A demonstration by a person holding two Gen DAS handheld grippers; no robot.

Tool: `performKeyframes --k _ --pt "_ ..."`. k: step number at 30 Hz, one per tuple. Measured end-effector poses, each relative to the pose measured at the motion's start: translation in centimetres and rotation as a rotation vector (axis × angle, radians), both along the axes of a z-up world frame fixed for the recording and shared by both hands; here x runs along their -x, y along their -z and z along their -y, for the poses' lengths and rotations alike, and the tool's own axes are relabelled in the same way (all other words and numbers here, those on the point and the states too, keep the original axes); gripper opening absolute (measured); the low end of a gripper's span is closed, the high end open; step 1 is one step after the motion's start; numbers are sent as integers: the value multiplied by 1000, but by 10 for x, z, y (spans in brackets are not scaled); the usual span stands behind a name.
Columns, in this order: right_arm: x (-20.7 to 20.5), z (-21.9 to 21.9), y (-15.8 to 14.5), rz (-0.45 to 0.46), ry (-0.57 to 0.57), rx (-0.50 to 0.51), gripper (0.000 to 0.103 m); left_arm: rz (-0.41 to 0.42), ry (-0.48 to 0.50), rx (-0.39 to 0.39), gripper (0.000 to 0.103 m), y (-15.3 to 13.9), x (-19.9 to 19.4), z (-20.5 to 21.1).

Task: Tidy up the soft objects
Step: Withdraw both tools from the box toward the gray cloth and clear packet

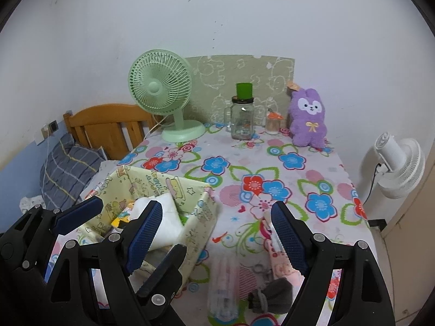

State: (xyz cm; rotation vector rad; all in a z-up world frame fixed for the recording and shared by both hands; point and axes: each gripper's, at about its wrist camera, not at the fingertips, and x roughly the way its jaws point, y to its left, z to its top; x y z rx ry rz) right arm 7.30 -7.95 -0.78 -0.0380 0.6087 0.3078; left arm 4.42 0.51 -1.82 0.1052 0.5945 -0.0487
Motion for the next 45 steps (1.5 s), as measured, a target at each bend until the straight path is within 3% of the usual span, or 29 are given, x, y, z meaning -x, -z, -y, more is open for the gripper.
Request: performKeyframes --k 15,24,45 --pt "18 44 1 34 70 6 85 28 39 11 89 3 13 39" --pt "25 63 5 51 105 3 85 13 47 74 89 10 14 53" --pt "17 100 43 -11 158 -34 85 -34 51 55 89 43 4 84"
